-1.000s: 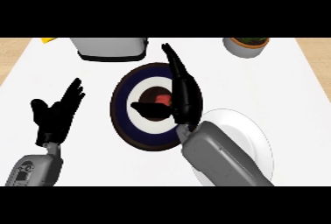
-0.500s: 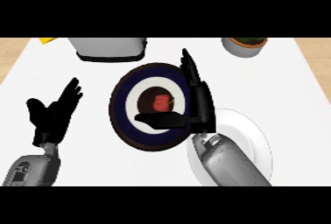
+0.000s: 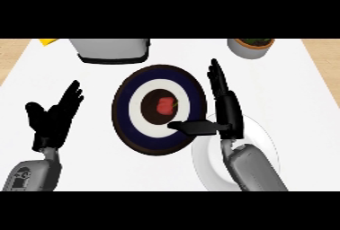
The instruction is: Pick the bell pepper from the plate and place it in the plate
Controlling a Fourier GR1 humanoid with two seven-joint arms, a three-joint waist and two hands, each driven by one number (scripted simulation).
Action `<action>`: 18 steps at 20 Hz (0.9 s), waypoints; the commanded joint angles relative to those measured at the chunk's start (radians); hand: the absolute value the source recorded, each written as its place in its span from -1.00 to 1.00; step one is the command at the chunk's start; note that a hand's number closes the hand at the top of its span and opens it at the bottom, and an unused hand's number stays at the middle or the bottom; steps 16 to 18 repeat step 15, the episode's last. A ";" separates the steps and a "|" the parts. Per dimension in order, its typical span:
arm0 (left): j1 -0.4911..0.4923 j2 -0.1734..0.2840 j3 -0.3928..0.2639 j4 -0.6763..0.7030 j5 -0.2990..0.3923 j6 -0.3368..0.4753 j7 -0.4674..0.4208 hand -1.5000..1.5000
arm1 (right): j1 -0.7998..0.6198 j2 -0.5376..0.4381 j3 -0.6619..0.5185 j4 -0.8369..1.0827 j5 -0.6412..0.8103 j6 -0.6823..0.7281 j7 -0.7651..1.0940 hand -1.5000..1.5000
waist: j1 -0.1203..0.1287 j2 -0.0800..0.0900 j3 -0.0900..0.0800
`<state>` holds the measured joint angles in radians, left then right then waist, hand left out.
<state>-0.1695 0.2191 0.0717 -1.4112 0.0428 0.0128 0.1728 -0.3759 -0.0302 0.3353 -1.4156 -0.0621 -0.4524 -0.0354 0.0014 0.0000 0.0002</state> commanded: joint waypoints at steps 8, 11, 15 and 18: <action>0.044 -0.012 0.025 -0.044 -0.019 -0.038 0.003 0.00 | 0.052 -0.013 -0.132 0.039 0.046 0.143 -0.039 -1.00 | 0.001 0.000 0.000; 0.016 -0.003 0.037 -0.050 -0.014 -0.027 0.028 0.00 | 0.101 -0.059 -0.131 0.005 0.063 0.141 0.006 -1.00 | 0.000 -0.001 0.000; 0.001 -0.045 0.015 -0.015 -0.057 0.003 0.006 0.00 | 0.143 -0.072 -0.185 0.023 0.039 0.236 -0.084 -1.00 | -0.002 0.000 0.000; 0.001 -0.045 0.015 -0.015 -0.057 0.003 0.006 0.00 | 0.143 -0.072 -0.185 0.023 0.039 0.236 -0.084 -1.00 | -0.002 0.000 0.000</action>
